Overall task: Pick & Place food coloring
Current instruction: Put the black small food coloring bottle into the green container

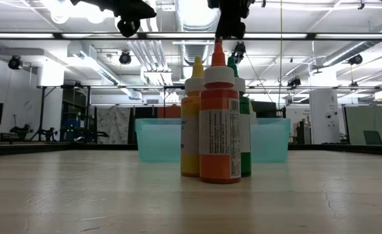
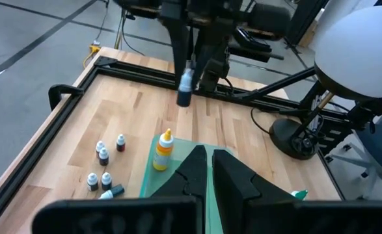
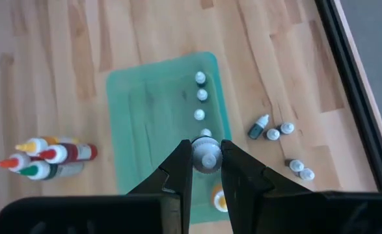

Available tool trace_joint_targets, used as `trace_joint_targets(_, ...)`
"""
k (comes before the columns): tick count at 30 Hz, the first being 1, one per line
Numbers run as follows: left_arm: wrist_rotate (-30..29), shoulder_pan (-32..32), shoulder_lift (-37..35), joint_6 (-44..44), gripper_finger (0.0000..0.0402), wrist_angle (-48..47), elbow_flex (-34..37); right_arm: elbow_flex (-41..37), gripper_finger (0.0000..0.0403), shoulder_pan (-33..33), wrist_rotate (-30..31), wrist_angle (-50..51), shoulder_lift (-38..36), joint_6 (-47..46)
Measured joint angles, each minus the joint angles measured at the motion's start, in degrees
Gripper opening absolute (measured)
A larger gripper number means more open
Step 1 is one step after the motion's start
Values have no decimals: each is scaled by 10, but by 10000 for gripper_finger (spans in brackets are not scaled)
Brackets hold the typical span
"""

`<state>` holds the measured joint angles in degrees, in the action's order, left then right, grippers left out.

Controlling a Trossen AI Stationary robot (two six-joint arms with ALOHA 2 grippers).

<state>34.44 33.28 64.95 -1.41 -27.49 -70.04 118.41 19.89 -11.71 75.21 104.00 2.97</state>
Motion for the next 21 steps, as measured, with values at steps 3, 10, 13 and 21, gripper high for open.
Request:
trace_joint_targets(3,0,0,0,-2,0,0,0,11,54,1,6,6,14,4)
trace_joint_targets(10,0,0,0,-3,0,0,0,-31,54,-1,14,11,19,14)
trace_joint_targets(13,0,0,0,-3,0,0,0,-64,54,-2,14,-8,19,18)
trace_joint_targets(21,0,0,0,-3,0,0,0,-165,54,-3,14,-63,18,29)
